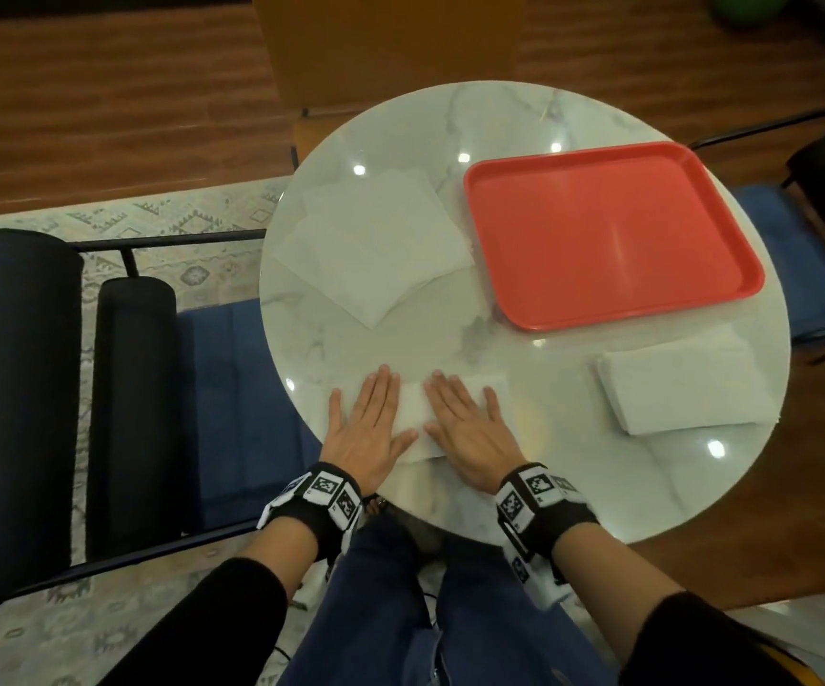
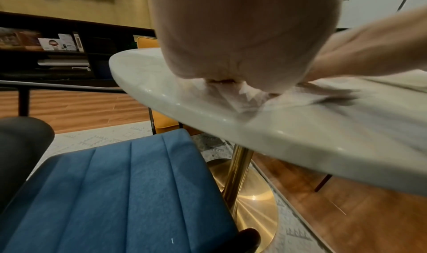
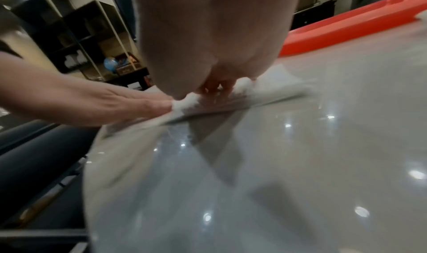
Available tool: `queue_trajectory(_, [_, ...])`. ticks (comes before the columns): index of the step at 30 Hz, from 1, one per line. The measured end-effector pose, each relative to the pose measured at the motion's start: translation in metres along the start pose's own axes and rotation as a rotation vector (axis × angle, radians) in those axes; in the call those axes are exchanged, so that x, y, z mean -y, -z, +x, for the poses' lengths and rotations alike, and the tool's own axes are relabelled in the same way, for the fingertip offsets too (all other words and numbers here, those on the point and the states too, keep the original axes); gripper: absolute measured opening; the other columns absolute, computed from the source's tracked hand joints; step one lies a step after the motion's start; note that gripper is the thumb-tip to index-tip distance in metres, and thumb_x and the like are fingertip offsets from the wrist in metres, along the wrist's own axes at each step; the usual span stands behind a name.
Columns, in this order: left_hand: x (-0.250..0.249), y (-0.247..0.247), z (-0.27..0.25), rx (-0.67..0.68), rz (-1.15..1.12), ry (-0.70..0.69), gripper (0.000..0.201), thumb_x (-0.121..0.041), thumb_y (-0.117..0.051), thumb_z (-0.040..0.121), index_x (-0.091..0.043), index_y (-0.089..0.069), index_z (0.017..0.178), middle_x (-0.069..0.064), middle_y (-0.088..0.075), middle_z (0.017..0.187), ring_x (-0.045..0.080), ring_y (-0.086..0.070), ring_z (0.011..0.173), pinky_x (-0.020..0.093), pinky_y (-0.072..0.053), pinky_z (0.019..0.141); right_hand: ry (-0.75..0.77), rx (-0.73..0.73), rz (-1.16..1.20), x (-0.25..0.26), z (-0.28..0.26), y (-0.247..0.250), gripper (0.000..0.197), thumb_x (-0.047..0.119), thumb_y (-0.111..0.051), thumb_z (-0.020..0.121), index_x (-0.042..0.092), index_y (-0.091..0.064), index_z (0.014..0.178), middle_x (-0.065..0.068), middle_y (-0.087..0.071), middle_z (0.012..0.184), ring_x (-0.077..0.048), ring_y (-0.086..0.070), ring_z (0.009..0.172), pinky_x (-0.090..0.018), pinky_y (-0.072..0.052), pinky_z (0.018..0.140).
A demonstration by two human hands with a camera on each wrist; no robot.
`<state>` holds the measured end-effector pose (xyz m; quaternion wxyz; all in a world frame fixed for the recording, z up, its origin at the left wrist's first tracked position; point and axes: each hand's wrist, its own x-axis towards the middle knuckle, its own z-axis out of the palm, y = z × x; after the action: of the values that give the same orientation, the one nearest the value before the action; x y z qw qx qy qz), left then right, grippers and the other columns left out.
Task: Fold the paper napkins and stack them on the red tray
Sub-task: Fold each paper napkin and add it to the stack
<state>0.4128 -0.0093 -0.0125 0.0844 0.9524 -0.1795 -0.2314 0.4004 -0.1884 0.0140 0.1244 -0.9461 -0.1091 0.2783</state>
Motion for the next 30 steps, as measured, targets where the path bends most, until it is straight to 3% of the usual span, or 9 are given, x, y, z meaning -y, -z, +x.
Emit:
queue_trajectory(7, [-0.001,0.003,-0.001,0.019,0.058,0.012,0.079,-0.060,0.012,0.079,-0.017,0.017,0.146,-0.004,0.025,0.151,0.009,0.018,0.140,0.056,0.002,0.113,-0.230,-0.060,0.018,-0.059,-0.026,0.000,0.056,0.040,-0.014,0.102,0.025,0.011,0.150,0.012,0.020,0.155,-0.012,0.012,0.146,-0.050,0.010,0.115])
queue_trajectory(9, [-0.005,0.006,-0.001,-0.090,0.081,0.039,0.071,-0.049,-0.001,0.089,-0.013,-0.011,0.150,0.002,-0.006,0.158,0.013,-0.013,0.144,0.058,-0.021,0.109,-0.232,-0.062,0.012,-0.061,-0.029,0.000,0.056,0.039,-0.013,0.102,0.025,0.012,0.149,0.012,0.022,0.153,-0.013,0.012,0.146,-0.051,0.010,0.115])
queue_trajectory(12, [-0.011,0.013,0.005,-0.315,0.112,0.019,0.043,-0.035,-0.039,0.092,-0.013,-0.057,0.125,0.007,-0.062,0.121,0.023,-0.063,0.098,0.042,-0.045,0.080,-0.246,-0.077,0.036,-0.053,-0.027,0.003,0.055,0.036,-0.015,0.103,0.023,0.009,0.150,0.007,0.015,0.158,-0.016,0.010,0.147,-0.054,0.008,0.114])
queue_trajectory(14, [-0.017,0.026,0.009,-0.310,0.074,0.086,0.036,-0.034,-0.058,0.084,-0.015,-0.060,0.115,0.005,-0.064,0.099,0.023,-0.060,0.082,0.037,-0.039,0.074,-0.258,-0.078,0.007,-0.048,-0.026,0.007,0.057,0.033,-0.020,0.102,0.021,0.006,0.151,0.004,0.010,0.160,-0.020,0.005,0.148,-0.059,0.004,0.113])
queue_trajectory(16, [-0.022,0.040,0.016,-0.194,0.018,0.153,0.033,-0.034,-0.055,0.085,-0.020,-0.056,0.114,0.000,-0.062,0.100,0.022,-0.057,0.091,0.036,-0.032,0.079,-0.268,-0.086,0.011,-0.044,-0.024,0.017,0.062,0.030,-0.030,0.100,0.021,0.003,0.151,0.000,0.000,0.161,-0.023,-0.003,0.148,-0.066,0.000,0.110])
queue_trajectory(20, [-0.048,0.073,0.023,-0.089,-0.184,0.021,0.015,-0.031,-0.052,0.084,-0.028,-0.064,0.094,-0.004,-0.058,0.095,0.019,-0.057,0.094,0.036,-0.032,0.087,-0.239,-0.132,0.094,-0.046,-0.023,0.048,0.079,0.032,-0.052,0.090,0.036,-0.001,0.150,-0.009,-0.010,0.158,-0.031,-0.008,0.146,-0.071,-0.003,0.105])
queue_trajectory(24, [-0.082,0.109,0.020,-0.014,-0.603,-0.119,0.004,-0.030,-0.062,0.080,-0.029,-0.065,0.081,-0.007,-0.065,0.083,0.014,-0.061,0.081,0.035,-0.050,0.076,-0.280,-0.101,0.181,-0.068,-0.041,0.083,0.052,0.037,-0.062,0.084,0.036,-0.046,0.133,-0.005,-0.020,0.155,-0.029,-0.007,0.145,-0.071,-0.001,0.104])
queue_trajectory(27, [-0.106,0.132,0.024,-0.063,-0.721,-0.209,0.003,-0.028,-0.067,0.082,-0.027,-0.070,0.082,-0.012,-0.069,0.081,0.000,-0.061,0.080,0.018,-0.044,0.073,-0.347,-0.226,0.379,-0.103,-0.070,0.106,0.024,0.034,-0.065,0.084,0.024,-0.066,0.105,0.000,-0.061,0.121,-0.024,-0.049,0.120,-0.058,-0.021,0.105])
queue_trajectory(30, [-0.130,0.144,0.033,-0.153,-0.825,-0.218,0.004,-0.028,-0.070,0.081,-0.024,-0.071,0.080,-0.009,-0.070,0.081,0.005,-0.063,0.082,0.018,-0.044,0.074,-0.282,-0.393,0.777,-0.146,-0.103,0.119,0.012,0.026,-0.071,0.080,0.015,-0.068,0.082,-0.008,-0.069,0.082,-0.026,-0.062,0.082,-0.036,-0.045,0.077])
